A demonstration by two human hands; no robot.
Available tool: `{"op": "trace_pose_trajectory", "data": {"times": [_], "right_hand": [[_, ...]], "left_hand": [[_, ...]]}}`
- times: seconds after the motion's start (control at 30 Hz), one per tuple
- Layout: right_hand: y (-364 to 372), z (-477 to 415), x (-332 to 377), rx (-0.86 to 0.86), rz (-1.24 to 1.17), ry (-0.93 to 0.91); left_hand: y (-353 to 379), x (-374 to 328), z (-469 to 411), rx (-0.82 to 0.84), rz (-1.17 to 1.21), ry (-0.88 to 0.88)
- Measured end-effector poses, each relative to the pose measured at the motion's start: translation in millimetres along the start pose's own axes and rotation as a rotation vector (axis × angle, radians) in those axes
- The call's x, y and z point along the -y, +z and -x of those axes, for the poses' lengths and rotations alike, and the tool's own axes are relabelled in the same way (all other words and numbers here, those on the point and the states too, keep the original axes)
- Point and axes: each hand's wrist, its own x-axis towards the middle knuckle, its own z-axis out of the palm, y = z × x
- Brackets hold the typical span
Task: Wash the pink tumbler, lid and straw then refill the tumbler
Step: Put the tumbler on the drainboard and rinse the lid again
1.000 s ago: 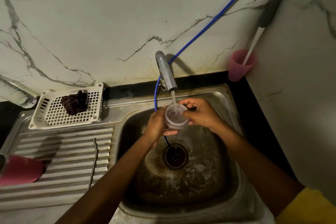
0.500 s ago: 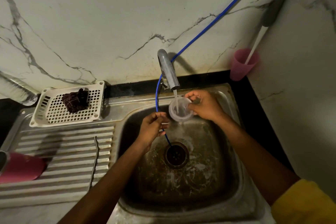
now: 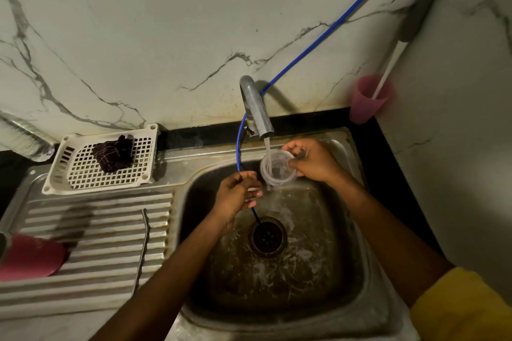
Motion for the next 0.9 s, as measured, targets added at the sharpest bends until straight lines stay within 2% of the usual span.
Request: {"op": "trace_pose_trajectory", "data": {"times": [0.13,0.33,0.43,0.57,0.7,0.83,0.9], "right_hand": [[5.6,6.4,3.8,0.074,-0.094,-0.017],[12.0,13.2,-10.2,0.024,-0.163,0.027],[14.2,16.9,-17.5,-0.013,-0.206,-0.001],[20.1,25.0,-13.5,-0.046,-0.487,0.081],[21.3,27.6,-7.7,-0.039,-0.743,0.277],[31.6,28.0,-1.8,-0.006,-0.891,0.339],[37.9,29.8,2.8,-0.009,-0.953,0.361]], "left_hand": [[5.5,0.4,1.4,0.049,0.037,-0.023],[12.7,0.5,3.1,0.161,0.072,0.010],[18.9,-1.1,3.5,0.161,0.064,0.060],[28.9,-0.3,1.1,0.088,-0.014,0.209],[31.2,7.9,-5.7,-0.041,-0.334,0.464],[22.2,16.6,-3.9,-0.206,-0.775,0.819],[19.2,17.6,-3.2,-0.217,-0.927,0.914]]}}
